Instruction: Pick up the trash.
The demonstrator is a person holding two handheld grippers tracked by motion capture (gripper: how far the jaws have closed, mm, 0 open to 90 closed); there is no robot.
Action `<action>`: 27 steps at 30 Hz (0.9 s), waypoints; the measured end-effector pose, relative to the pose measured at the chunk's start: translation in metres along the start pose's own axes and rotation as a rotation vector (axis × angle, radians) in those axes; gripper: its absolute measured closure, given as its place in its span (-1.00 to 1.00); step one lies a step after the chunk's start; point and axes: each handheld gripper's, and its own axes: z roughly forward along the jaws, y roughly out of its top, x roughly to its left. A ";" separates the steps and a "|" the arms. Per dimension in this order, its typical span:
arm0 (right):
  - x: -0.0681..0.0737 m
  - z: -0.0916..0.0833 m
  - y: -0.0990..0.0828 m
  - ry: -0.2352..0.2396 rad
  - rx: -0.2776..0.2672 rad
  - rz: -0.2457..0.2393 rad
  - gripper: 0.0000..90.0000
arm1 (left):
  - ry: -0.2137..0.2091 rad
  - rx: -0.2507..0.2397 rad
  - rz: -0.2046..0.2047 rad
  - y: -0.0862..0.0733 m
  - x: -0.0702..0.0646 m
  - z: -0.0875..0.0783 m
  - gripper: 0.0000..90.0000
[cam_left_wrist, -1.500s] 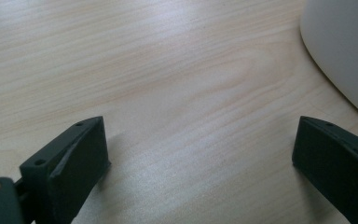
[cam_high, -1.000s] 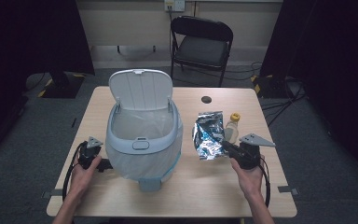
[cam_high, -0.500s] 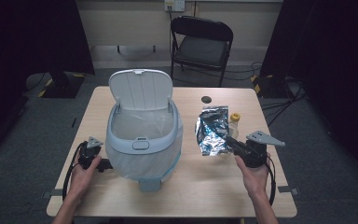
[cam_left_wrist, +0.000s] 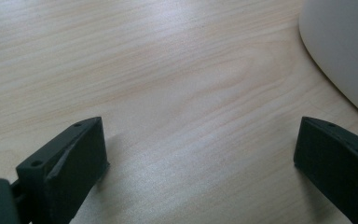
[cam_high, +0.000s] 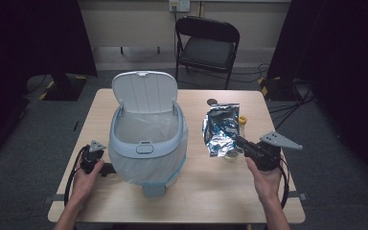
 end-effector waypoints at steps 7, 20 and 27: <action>0.003 -0.011 0.012 0.021 -0.040 -0.001 0.99 | 0.000 -0.001 0.001 0.000 0.000 0.000 -0.96; 0.007 -0.024 0.031 0.045 -0.101 -0.004 0.99 | 0.004 0.001 -0.001 0.000 0.000 0.000 -0.97; 0.011 -0.029 0.048 0.075 -0.158 -0.016 1.00 | 0.005 0.001 -0.001 0.000 0.000 0.000 -0.97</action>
